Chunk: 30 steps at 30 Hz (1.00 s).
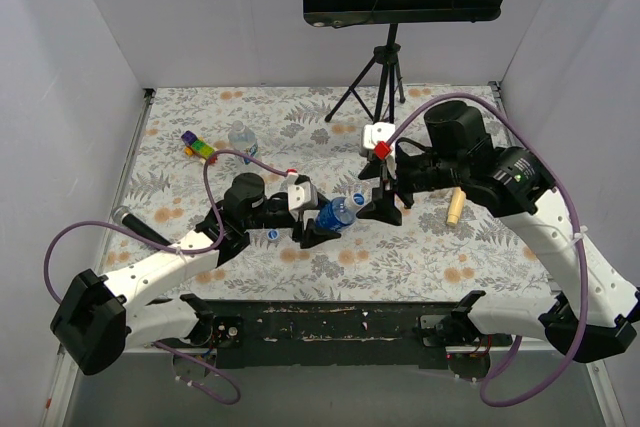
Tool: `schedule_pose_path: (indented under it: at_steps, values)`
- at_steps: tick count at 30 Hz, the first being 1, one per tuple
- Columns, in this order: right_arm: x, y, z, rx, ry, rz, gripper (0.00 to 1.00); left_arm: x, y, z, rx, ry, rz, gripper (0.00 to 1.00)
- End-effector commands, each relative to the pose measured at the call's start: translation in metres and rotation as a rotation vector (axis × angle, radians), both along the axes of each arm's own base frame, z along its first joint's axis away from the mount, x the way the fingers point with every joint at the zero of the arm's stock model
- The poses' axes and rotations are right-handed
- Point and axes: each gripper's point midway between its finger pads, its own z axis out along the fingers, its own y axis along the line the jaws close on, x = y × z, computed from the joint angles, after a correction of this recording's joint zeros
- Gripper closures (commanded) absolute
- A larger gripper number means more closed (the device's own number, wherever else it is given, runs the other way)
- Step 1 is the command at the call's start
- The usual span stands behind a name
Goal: Screw on the bottle caps
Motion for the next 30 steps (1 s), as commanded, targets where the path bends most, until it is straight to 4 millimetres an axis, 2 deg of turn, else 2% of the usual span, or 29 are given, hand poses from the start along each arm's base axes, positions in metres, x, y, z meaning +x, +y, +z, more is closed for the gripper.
schedule_pose_path:
  at_steps: [1, 14, 22, 25, 28, 30]
  values:
    - [-0.011, 0.001, -0.003, 0.001, -0.081, 0.136, 0.21, -0.026, -0.003, 0.020, -0.037, 0.023, -0.154, 0.58]
    - [-0.017, 0.003, -0.022, -0.059, -0.014, 0.199, 0.34, -0.033, -0.003, 0.028, -0.063, 0.024, -0.188, 0.58]
    - [-0.015, 0.006, -0.029, -0.079, 0.015, 0.210, 0.46, -0.033, -0.003, 0.031, -0.075, 0.022, -0.186, 0.58]
    - [-0.014, 0.007, -0.032, -0.088, 0.028, 0.208, 0.55, -0.034, -0.002, 0.032, -0.080, 0.017, -0.185, 0.58]
    - [-0.012, 0.008, -0.036, -0.102, 0.054, 0.196, 0.71, -0.031, -0.001, 0.034, -0.083, 0.002, -0.169, 0.58]
    - [-0.011, 0.010, -0.036, -0.104, 0.077, 0.182, 0.85, -0.024, -0.001, 0.033, -0.080, -0.016, -0.129, 0.58]
